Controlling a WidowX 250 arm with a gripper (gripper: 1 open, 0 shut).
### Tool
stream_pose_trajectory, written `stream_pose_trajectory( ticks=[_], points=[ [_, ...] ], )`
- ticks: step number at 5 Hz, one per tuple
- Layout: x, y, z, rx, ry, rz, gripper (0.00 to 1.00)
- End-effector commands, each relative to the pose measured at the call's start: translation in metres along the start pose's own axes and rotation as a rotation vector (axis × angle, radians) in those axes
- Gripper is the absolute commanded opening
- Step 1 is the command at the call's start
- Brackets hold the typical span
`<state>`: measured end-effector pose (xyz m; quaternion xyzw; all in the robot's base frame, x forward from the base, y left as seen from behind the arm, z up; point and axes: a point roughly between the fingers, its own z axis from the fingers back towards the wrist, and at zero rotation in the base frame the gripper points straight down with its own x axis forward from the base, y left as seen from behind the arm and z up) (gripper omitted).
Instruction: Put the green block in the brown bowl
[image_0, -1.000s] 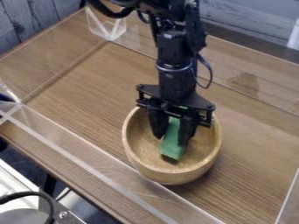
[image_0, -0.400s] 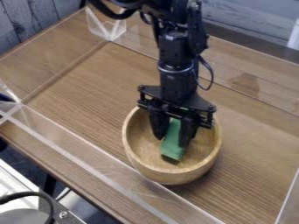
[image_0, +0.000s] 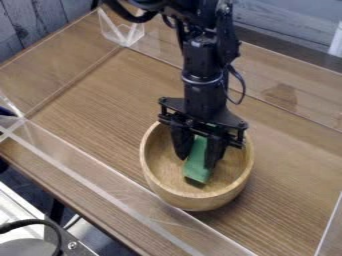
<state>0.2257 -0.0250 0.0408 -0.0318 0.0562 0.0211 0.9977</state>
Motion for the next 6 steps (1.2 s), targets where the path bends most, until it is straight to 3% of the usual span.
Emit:
stream_pose_trajectory(
  ticks=[1, 6],
  points=[
    [-0.0012, 0.0044, -0.0107, 0.021, 0.023, -0.007, 0.00],
    [-0.0050, 0.0061, -0.0049, 0.015, 0.044, -0.006, 0.00]
  ],
)
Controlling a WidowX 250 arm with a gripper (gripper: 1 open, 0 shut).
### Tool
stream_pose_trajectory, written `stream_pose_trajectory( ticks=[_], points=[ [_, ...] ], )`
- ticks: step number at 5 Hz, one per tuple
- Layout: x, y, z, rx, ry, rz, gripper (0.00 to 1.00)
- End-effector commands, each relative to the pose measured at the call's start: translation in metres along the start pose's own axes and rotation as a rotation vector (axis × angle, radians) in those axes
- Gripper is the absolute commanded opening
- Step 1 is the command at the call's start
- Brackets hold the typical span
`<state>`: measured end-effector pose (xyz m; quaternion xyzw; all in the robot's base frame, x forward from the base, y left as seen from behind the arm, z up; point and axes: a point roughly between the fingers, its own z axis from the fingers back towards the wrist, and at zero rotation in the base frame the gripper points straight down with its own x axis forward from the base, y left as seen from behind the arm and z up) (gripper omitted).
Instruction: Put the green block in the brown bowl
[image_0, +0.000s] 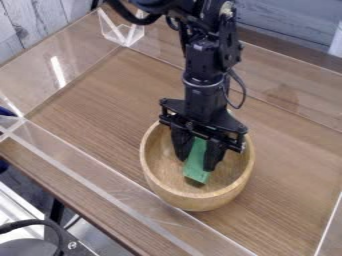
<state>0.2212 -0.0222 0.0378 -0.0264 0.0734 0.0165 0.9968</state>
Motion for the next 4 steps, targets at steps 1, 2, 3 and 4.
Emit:
stream_pose_trajectory(
  ticks=[1, 2, 3, 4],
  points=[
    [-0.0017, 0.0029, 0.0004, 0.000, 0.013, 0.002, 0.00],
    [-0.0024, 0.0030, 0.0026, -0.002, 0.017, 0.003, 0.00],
    [-0.0029, 0.0029, 0.0043, -0.005, 0.020, 0.003, 0.00],
    [-0.0034, 0.0026, 0.0078, -0.009, 0.021, 0.004, 1.00]
  ],
)
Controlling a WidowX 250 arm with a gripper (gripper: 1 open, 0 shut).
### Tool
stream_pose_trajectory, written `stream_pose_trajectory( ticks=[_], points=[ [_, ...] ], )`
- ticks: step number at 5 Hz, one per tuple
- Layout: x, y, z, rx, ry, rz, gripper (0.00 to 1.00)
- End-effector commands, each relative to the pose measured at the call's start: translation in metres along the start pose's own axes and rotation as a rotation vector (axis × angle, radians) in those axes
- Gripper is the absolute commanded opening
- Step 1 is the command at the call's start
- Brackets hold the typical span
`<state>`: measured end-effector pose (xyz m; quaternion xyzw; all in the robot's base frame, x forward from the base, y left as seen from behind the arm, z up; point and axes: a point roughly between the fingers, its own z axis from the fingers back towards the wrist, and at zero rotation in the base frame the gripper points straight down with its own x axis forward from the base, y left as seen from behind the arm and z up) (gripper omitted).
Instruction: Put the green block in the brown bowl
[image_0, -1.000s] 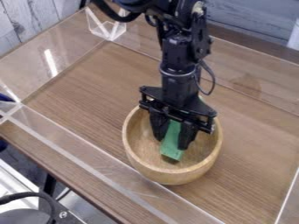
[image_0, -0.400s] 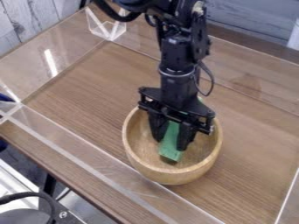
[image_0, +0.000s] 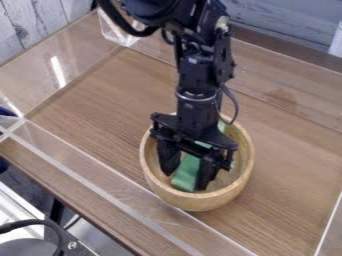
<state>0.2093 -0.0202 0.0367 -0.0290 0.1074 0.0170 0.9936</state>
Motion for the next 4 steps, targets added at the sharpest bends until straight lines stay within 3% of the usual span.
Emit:
stream_pose_trajectory(
  ticks=[1, 4],
  points=[
    [0.008, 0.000, 0.013, -0.007, -0.052, 0.005, 0.00],
    [0.009, 0.001, 0.026, -0.024, -0.066, 0.009, 0.00]
  ],
)
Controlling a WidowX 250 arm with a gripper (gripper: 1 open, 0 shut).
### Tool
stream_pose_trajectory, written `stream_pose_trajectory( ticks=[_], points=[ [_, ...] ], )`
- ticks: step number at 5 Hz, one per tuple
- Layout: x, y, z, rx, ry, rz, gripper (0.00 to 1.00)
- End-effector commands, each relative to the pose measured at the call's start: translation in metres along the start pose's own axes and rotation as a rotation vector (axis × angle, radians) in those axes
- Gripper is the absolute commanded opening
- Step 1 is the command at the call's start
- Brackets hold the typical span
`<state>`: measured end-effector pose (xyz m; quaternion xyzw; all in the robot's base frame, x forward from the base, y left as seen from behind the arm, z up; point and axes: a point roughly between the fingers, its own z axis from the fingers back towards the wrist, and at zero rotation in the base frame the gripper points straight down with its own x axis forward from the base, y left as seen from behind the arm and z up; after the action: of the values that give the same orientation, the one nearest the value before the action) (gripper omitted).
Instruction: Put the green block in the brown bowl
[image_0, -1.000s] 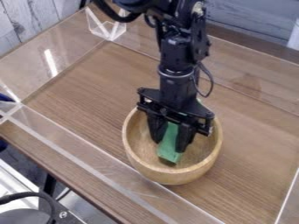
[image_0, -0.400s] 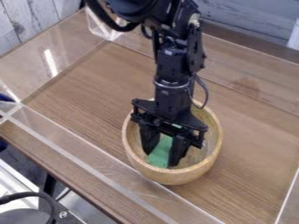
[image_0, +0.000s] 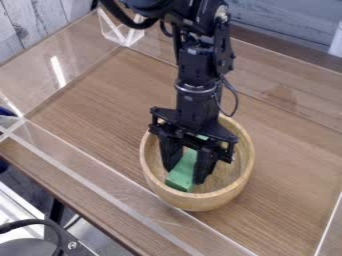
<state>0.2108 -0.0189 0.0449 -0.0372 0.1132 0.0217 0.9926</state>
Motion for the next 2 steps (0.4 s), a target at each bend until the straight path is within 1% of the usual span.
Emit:
stream_pose_trajectory(
  ticks=[1, 2],
  points=[
    [0.0105, -0.0009, 0.0202, -0.010, -0.079, 0.002, 0.00],
    [0.0120, -0.0015, 0.0220, -0.013, -0.080, 0.003, 0.00]
  ],
)
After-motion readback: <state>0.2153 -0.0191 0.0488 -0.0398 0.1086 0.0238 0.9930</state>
